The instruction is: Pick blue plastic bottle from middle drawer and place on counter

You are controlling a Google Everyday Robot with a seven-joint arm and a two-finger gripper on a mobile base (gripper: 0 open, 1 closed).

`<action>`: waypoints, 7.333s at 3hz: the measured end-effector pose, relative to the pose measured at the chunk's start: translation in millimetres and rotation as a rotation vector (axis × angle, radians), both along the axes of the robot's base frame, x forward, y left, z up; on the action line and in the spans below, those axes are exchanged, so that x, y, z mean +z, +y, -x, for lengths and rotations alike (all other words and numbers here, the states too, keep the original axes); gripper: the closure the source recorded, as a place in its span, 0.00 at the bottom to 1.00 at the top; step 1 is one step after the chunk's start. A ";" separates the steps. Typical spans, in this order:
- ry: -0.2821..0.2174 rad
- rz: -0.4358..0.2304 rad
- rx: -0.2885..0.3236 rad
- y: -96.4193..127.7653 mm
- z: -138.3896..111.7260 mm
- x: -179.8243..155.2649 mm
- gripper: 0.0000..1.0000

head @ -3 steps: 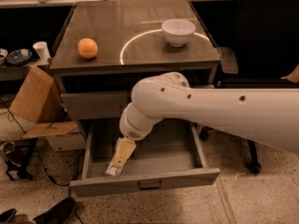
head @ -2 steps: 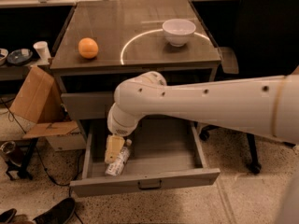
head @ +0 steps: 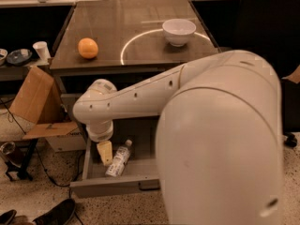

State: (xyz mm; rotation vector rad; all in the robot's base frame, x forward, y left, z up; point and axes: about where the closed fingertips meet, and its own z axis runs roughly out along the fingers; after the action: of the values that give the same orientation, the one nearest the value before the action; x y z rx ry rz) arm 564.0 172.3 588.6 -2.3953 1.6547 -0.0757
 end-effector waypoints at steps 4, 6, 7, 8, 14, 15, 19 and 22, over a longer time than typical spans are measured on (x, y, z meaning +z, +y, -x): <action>0.033 0.161 0.169 -32.7 -4.5 -35.8 0.00; -0.094 0.345 0.393 -65.9 -35.5 -70.7 0.00; -0.094 0.345 0.393 -65.9 -35.5 -70.7 0.00; -0.116 0.351 0.450 -68.6 -48.9 -86.4 0.00; -0.328 0.286 0.818 -62.9 -144.1 -206.2 0.00; -0.351 0.282 0.843 -61.0 -153.0 -211.8 0.04; -0.287 0.299 0.892 -67.2 -147.1 -225.5 0.22; -0.278 0.313 0.871 -71.9 -148.1 -222.5 0.73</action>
Offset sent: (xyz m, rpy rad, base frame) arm -0.0011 0.0187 0.0033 0.0028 -0.0291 0.0558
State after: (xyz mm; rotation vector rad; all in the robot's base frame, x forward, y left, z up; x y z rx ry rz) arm 712.1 100.4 366.2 -2.9393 0.4180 -0.5100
